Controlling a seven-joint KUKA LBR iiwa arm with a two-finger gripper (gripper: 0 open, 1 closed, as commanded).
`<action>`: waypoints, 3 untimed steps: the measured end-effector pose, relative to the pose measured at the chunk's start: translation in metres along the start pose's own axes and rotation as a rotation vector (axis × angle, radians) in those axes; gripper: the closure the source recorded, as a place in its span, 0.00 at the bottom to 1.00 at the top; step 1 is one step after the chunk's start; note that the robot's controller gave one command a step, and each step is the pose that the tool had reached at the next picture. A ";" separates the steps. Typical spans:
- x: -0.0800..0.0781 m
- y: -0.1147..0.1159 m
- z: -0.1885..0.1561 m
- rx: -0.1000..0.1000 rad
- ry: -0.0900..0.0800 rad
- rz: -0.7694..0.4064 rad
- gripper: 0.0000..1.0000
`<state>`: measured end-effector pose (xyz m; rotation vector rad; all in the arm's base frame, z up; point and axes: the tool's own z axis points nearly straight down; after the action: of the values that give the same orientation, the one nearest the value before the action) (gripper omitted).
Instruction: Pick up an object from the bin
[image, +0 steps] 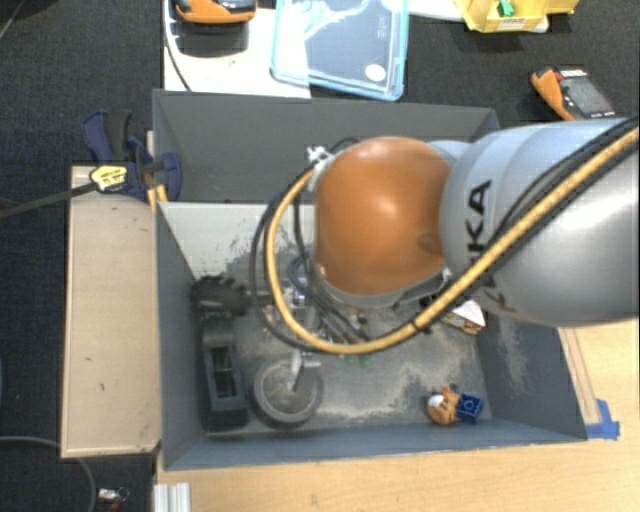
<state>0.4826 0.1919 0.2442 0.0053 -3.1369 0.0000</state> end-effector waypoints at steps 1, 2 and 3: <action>-0.002 -0.001 -0.003 -0.001 -0.007 0.005 0.00; -0.023 -0.021 0.078 -0.002 -0.012 -0.101 0.00; -0.044 -0.052 0.088 -0.005 -0.012 0.071 0.00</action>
Offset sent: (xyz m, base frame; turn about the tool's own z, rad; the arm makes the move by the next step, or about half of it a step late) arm 0.0444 -0.0434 -0.1742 -0.2158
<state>0.5262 0.1398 0.1563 -0.1062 -3.1476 -0.0073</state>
